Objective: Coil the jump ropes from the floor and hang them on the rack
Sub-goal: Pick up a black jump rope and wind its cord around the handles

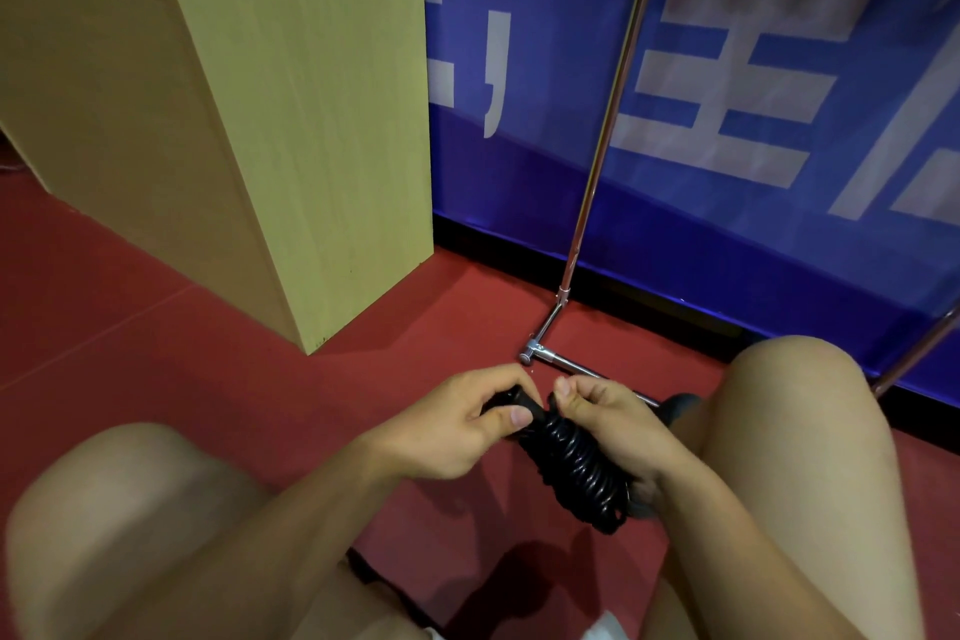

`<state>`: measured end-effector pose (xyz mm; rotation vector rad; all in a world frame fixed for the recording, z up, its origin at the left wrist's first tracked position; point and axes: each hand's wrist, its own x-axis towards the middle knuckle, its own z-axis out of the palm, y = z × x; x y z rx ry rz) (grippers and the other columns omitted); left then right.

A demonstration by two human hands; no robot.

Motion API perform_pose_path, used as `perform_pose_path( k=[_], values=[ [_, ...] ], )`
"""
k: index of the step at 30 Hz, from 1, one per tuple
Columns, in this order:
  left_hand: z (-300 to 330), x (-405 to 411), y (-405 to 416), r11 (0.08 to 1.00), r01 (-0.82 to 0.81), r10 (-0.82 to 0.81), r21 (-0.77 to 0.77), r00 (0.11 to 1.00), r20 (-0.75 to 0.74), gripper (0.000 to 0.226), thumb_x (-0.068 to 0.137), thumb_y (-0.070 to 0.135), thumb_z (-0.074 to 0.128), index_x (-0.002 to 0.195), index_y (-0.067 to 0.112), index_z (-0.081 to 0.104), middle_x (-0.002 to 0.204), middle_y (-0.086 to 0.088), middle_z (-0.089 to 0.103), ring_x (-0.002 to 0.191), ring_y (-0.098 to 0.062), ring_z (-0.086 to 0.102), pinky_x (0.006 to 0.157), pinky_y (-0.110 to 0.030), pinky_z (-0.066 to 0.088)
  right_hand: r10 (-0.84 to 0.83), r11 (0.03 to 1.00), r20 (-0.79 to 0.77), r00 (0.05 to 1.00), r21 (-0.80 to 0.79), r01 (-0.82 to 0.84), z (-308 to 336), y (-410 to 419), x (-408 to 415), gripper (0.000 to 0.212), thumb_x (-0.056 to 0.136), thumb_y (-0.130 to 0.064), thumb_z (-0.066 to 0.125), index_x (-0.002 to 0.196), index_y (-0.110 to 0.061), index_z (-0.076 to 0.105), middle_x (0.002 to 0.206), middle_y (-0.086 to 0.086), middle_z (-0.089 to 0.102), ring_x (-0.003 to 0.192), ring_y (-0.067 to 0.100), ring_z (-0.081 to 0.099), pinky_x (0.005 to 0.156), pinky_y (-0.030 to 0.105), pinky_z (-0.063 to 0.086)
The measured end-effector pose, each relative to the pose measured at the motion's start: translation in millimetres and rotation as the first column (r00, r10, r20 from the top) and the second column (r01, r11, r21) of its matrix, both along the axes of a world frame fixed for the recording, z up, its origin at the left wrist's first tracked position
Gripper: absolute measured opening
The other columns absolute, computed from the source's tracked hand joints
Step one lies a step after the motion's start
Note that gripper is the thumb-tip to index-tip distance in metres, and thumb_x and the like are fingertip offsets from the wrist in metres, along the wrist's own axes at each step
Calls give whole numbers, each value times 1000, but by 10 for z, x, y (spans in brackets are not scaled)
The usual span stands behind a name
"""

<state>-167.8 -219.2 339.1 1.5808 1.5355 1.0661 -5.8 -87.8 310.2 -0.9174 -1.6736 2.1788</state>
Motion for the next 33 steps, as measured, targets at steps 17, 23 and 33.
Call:
perform_pose_path(
  k=[17,23,33],
  values=[
    [-176,359,172,929,-236,327,-284,883,336,20,102,39,51,109,29,66,108,16,71,104,1,65,92,-26,51,-568,707,-162,807,408,579,-64,-75,-171,26,87,-42,69,77,-17,68,69,4,73,64,16,65,71,45,55],
    [-256,353,204,938,-211,322,-274,826,464,55,81,84,43,123,52,58,131,18,63,129,-3,53,112,-36,38,-486,693,-136,863,541,476,-44,-159,-200,19,83,-33,76,70,-21,70,64,-4,71,58,7,60,64,34,50],
    [-151,244,82,883,-456,466,-106,835,292,50,72,62,69,103,23,65,81,17,75,77,5,69,70,-10,47,-174,957,-195,965,198,213,24,-175,-241,16,94,-8,62,96,7,69,87,26,72,73,23,69,65,30,58]
  ],
)
